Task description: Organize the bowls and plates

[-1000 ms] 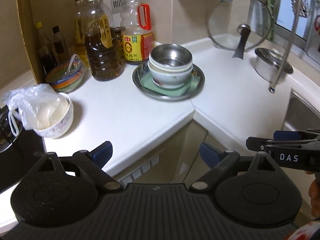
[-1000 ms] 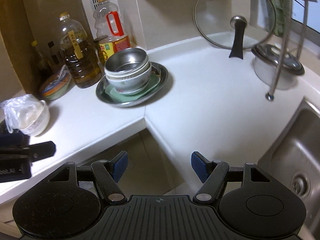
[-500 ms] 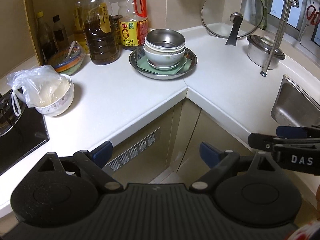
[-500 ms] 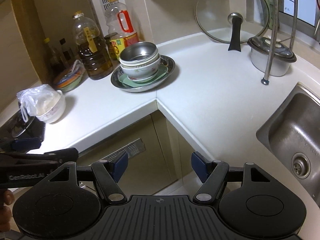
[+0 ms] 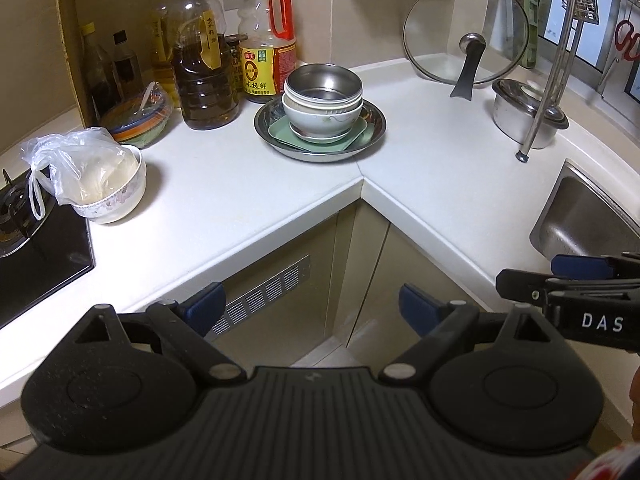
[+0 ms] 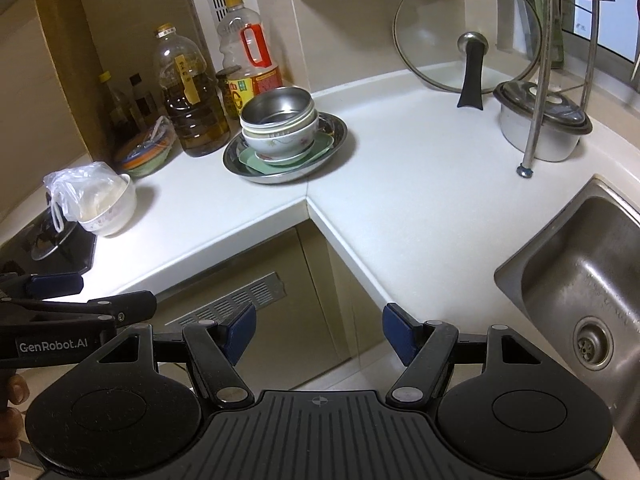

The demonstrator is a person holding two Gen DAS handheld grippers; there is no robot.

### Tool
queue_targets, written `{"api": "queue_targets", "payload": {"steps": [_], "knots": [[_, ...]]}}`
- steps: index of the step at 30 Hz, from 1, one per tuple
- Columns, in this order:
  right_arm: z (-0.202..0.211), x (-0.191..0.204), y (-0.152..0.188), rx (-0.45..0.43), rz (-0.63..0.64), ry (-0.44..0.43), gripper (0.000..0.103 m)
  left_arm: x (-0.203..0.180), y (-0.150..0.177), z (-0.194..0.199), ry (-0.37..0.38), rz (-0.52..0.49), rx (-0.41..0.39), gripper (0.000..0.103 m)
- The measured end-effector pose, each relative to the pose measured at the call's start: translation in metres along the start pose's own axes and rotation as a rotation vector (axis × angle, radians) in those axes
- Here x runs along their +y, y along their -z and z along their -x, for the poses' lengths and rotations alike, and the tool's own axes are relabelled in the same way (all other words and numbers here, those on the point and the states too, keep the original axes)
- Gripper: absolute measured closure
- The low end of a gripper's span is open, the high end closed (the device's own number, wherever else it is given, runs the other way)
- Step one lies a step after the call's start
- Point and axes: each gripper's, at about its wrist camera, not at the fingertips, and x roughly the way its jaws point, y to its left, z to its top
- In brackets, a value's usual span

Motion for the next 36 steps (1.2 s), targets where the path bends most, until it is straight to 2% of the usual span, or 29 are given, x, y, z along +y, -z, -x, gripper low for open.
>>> {"api": "queue_targets", "payload": {"steps": [36], "knots": [[-0.0013,-0.0062,-0.0038,0.005,0.0,-0.009,0.033,-0.0095,-0.0044,-0.0015,0.002,-0.004,-0.008,0.01]]}}
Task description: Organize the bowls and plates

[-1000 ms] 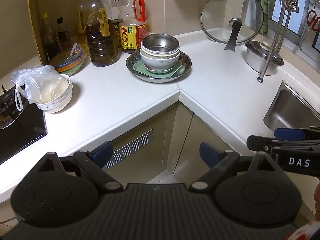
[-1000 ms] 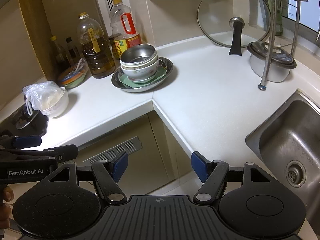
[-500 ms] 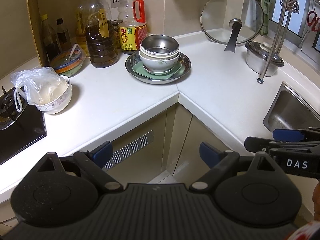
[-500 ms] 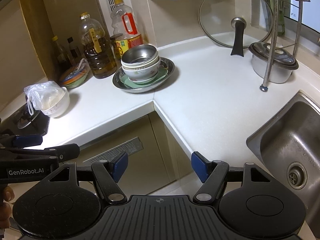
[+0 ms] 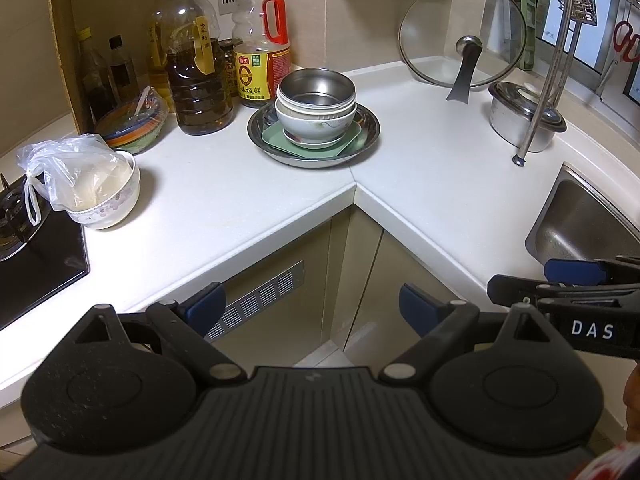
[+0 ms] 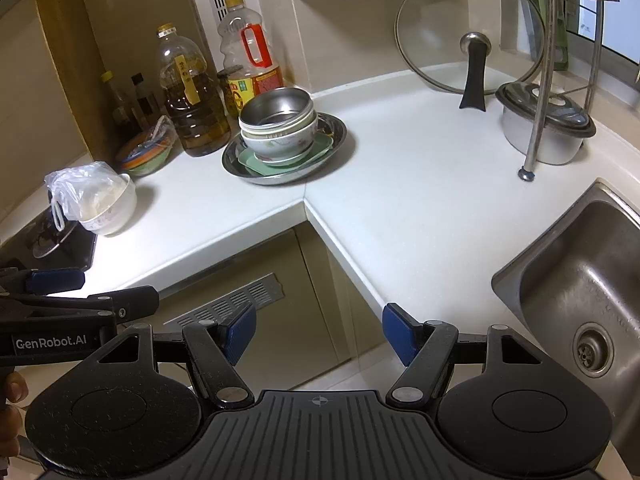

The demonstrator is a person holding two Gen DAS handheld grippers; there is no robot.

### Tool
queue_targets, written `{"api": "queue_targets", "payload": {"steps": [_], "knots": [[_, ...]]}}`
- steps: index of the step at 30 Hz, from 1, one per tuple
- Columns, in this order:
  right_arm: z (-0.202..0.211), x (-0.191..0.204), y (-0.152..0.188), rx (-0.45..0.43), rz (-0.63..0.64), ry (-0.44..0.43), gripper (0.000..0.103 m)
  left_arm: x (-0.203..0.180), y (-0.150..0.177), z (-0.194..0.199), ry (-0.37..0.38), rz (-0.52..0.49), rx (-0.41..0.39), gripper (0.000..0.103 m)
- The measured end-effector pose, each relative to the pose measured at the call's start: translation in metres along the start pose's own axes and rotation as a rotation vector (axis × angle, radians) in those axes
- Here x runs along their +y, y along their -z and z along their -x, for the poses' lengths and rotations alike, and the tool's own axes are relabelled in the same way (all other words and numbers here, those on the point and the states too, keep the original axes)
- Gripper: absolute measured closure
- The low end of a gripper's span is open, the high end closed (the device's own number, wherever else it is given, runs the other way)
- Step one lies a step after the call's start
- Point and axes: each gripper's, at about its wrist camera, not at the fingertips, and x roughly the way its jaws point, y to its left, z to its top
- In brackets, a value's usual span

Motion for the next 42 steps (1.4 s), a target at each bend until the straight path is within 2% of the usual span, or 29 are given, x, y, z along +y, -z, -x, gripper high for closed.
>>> {"api": "queue_targets", "payload": {"steps": [42], "knots": [[0.0012,-0.001,0.0011,-0.006,-0.007,0.006,0.033,-0.0043,-0.002,0.0014,0.011,-0.009,-0.005,0.01]]}}
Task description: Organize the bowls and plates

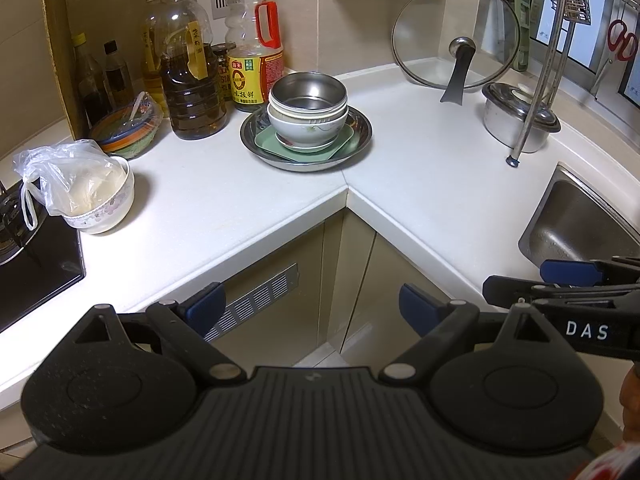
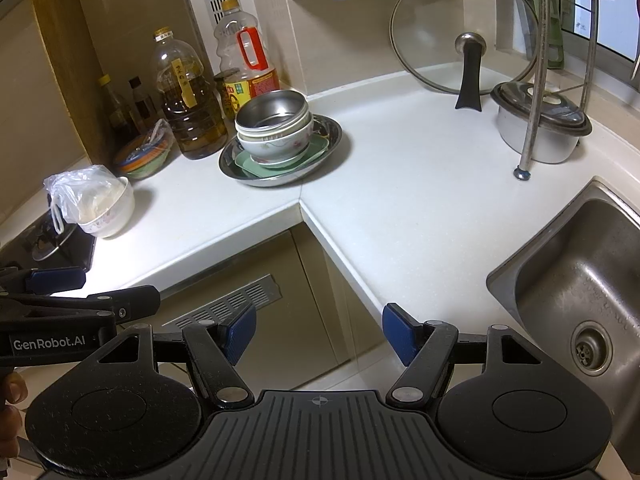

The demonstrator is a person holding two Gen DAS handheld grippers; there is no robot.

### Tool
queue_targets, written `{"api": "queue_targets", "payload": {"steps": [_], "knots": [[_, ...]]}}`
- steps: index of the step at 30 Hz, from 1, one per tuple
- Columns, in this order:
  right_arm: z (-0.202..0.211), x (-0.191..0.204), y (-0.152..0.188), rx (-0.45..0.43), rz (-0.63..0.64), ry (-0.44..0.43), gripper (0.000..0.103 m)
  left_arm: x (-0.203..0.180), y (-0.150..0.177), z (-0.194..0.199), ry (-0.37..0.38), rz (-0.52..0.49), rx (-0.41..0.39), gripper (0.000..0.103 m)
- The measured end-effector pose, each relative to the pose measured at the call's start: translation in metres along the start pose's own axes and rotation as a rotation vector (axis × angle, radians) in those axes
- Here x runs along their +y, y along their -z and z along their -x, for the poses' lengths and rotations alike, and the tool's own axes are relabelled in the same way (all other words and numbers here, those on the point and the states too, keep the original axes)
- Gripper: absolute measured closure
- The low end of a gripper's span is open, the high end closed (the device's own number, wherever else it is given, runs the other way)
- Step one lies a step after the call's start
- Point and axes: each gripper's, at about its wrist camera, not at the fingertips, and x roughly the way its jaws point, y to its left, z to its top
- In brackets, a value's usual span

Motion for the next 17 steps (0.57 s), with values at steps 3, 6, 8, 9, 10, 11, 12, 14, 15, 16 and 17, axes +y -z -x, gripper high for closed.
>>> {"api": "queue_targets", "payload": {"steps": [3,6,8,9,10,11,12,14,15,16,17], "knots": [[-0.0002,0.0001,0.0,0.001,-0.001,0.0,0.033,-0.0007,-0.0005,0.0002,0.0,-0.001,0.001,0.01],[-0.0002,0.0,-0.0002,0.002,-0.002,0.0,0.033,-0.0007,-0.0007,0.0,-0.001,-0.001,0.001,0.01],[-0.0001,0.0003,-0.0009,0.001,-0.002,0.001,0.033,-0.0008,-0.0009,-0.0002,-0.001,0.0,0.001,0.01],[-0.0002,0.0001,-0.0006,0.001,-0.002,0.0,0.033,-0.0008,-0.001,-0.0002,-0.001,0.0,0.0,0.01],[-0.0003,0.0001,-0.0006,0.001,-0.002,0.0,0.033,-0.0005,-0.001,-0.0003,-0.001,-0.001,0.0,0.01],[-0.0004,0.0001,-0.0008,0.001,-0.003,0.0,0.033,-0.0007,-0.0011,-0.0004,-0.001,-0.001,-0.001,0.01],[-0.0004,0.0,-0.0007,0.001,-0.002,0.001,0.033,-0.0013,-0.0019,-0.0008,0.0,-0.002,-0.001,0.01],[-0.0012,-0.0001,-0.002,0.002,-0.001,-0.001,0.033,-0.0028,-0.0031,-0.0019,0.002,-0.004,-0.002,0.01],[-0.0012,0.0,-0.002,0.002,-0.002,-0.001,0.033,-0.0037,-0.0042,-0.0029,0.001,-0.004,-0.001,0.01],[-0.0013,0.0,-0.002,0.002,-0.001,-0.001,0.033,-0.0038,-0.0053,-0.0041,0.0,-0.004,0.0,0.01],[-0.002,0.0003,-0.0027,0.002,-0.001,-0.002,0.033,-0.0039,-0.0062,-0.0053,0.001,-0.003,0.002,0.01]]}}
